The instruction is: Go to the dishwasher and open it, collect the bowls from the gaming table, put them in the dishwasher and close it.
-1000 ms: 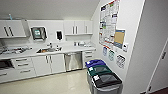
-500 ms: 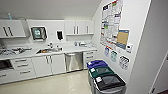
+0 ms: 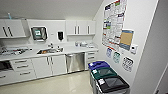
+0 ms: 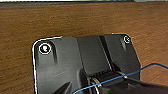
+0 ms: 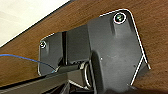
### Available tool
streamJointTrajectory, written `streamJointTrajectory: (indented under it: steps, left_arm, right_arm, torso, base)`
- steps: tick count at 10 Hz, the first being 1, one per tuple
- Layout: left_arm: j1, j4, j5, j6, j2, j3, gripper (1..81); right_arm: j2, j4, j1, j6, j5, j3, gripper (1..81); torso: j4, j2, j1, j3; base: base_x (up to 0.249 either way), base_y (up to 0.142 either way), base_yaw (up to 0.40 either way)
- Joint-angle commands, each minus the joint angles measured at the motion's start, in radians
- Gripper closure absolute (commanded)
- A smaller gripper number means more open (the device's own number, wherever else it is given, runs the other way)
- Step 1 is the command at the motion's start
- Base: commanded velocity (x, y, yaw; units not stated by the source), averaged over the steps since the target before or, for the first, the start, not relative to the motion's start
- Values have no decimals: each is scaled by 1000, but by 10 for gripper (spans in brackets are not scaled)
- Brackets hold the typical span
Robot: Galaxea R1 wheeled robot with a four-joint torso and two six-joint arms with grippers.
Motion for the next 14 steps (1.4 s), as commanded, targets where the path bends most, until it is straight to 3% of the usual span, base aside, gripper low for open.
streamJointTrajectory:
  steps: [1,14]
  left_arm:
    - [-57,6,51,2,-14,12,10]
    - [-57,10,48,3,-8,9,10]
  right_arm:
    - [-19,-3,55,-4,-53,10,10]
    - [-14,-4,62,-5,-53,-2,10]
  torso:
    - [0,0,0,0]
    - [0,1,1,0]
  base:
    - [163,0,0]
    - [171,5,0]
